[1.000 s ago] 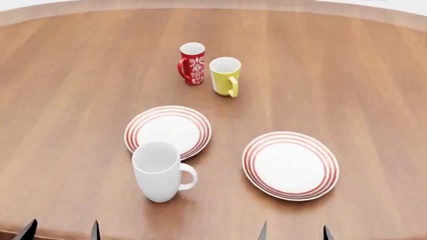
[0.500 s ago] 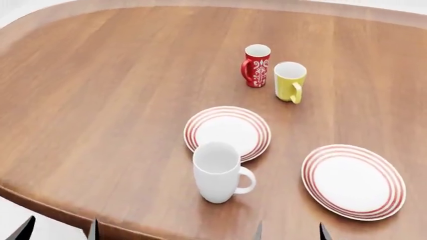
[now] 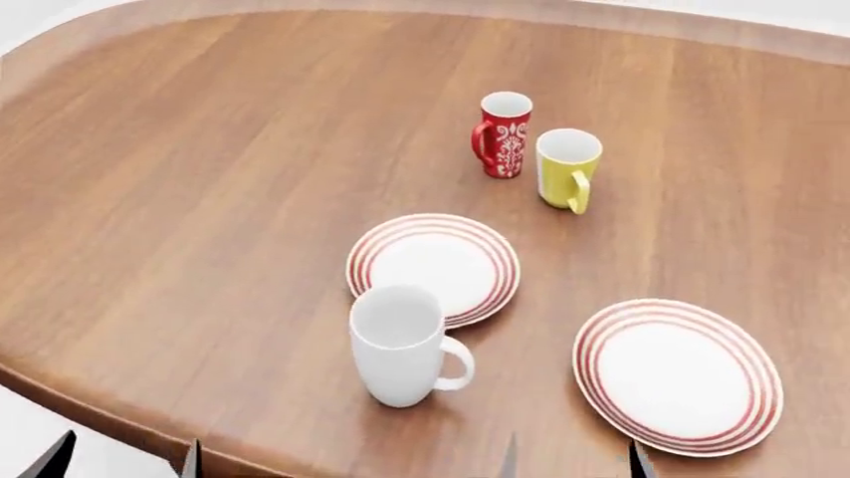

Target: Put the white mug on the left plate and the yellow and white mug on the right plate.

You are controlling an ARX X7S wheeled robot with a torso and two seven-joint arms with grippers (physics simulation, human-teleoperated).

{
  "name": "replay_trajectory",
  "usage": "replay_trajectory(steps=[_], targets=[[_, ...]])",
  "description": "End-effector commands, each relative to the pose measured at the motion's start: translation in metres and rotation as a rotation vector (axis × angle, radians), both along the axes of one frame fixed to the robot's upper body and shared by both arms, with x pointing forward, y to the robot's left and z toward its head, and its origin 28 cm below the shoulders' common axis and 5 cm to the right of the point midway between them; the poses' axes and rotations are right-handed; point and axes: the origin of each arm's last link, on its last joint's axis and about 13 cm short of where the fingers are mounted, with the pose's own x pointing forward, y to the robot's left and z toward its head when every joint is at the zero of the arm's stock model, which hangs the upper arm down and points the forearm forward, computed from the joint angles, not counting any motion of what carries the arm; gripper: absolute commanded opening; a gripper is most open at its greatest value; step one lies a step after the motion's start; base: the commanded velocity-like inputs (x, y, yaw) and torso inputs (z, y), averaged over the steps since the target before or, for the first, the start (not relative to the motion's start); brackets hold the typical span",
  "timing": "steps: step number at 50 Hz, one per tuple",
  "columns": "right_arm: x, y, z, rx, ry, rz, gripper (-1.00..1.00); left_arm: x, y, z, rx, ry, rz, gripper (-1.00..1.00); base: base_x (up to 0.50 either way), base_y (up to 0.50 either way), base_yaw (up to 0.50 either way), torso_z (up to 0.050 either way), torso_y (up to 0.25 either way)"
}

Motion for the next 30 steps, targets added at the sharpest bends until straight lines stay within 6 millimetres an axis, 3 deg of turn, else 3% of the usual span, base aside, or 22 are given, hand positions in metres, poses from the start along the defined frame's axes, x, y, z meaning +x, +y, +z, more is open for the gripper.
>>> replay_trajectory(steps=[1, 5, 10, 30], targets=[[-0.0015, -0.0032, 0.0021, 0.035, -0.018, -0.014, 1.0, 0.0007, 0.0014, 0.0017, -0.002, -0.004, -0.012, 1.0, 0.12, -0.48, 0.0, 0.0, 0.0], [-0.0031, -0.0058, 0.0041, 0.024, 0.003, -0.04, 1.0, 0.0005, 0.0012, 0.0017, 0.003, -0.008, -0.01, 1.0, 0.12, -0.48, 0.0, 0.0, 0.0], [-0.0046, -0.0069, 0.0076, 0.009, -0.045, -0.076, 1.0, 0.0016, 0.0033, 0.0031, 0.001, -0.014, -0.001, 1.0, 0.03, 0.01, 0.0, 0.0, 0.0], [-0.0057, -0.0087, 0.0093, 0.006, -0.028, -0.076, 1.0, 0.0029, 0.0046, 0.0056, 0.014, -0.023, 0.028, 1.0, 0.48, 0.12, 0.0, 0.0, 0.0]])
